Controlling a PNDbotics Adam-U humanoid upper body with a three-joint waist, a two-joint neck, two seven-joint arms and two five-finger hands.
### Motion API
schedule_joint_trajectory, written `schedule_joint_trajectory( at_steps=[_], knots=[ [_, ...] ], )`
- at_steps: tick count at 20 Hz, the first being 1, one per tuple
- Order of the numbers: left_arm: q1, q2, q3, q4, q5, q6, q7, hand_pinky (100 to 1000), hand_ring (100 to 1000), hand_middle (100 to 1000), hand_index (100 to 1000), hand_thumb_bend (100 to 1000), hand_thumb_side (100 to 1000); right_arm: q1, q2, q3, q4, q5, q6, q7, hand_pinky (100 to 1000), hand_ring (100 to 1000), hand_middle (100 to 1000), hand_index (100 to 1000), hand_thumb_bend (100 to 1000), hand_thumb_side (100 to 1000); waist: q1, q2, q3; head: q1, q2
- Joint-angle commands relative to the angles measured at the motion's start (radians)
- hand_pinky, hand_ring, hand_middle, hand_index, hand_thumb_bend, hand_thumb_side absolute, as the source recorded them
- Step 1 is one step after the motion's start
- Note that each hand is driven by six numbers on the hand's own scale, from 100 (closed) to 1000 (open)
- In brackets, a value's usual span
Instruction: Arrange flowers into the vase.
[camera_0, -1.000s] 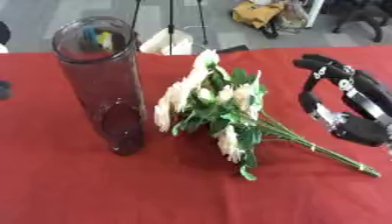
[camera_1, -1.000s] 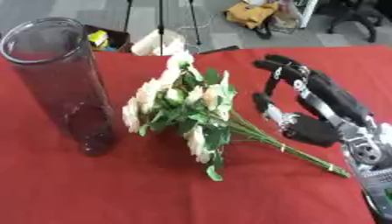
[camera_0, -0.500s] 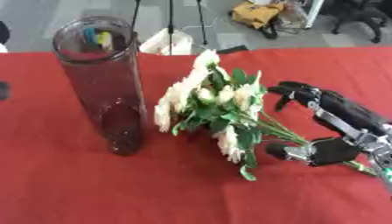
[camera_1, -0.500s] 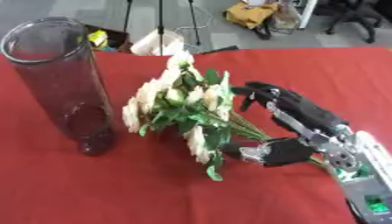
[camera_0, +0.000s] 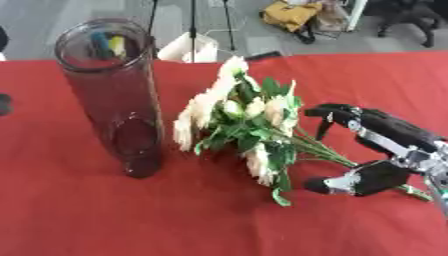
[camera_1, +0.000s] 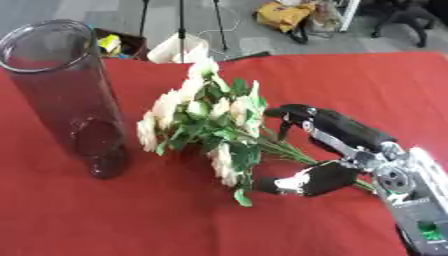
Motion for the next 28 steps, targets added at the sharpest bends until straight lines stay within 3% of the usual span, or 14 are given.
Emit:
schedule_joint_trajectory(
  at_steps=[1,14,17,28],
  knots=[
    [-0.005,0.009,-0.013,-0.018,-0.006,0.000,-0.003,610,488,672,794,155,1000,-0.006,-0.015,-0.016,-0.016,-0.005,0.018,-0.011,1000,1000,615,1000,603,761,0.000,-0.017,-0.001,-0.003,-0.014],
    [-0.004,0.009,-0.014,-0.018,-0.007,0.002,-0.005,610,487,670,793,154,1000,-0.009,-0.053,-0.018,-0.016,0.136,0.130,-0.050,1000,1000,684,1000,575,672,0.001,-0.013,0.000,-0.014,-0.025],
    [-0.004,0.008,-0.015,-0.018,-0.008,0.002,-0.005,610,487,670,793,154,1000,-0.007,-0.062,-0.010,-0.010,0.151,0.142,-0.033,1000,1000,704,1000,557,604,0.000,-0.010,0.002,-0.016,-0.027],
    [-0.003,0.007,-0.017,-0.018,-0.009,0.002,-0.008,610,485,666,790,153,1000,-0.033,-0.102,-0.006,0.089,0.134,0.144,-0.032,1000,1000,734,1000,580,582,0.002,-0.005,0.008,-0.021,-0.031]
  ],
)
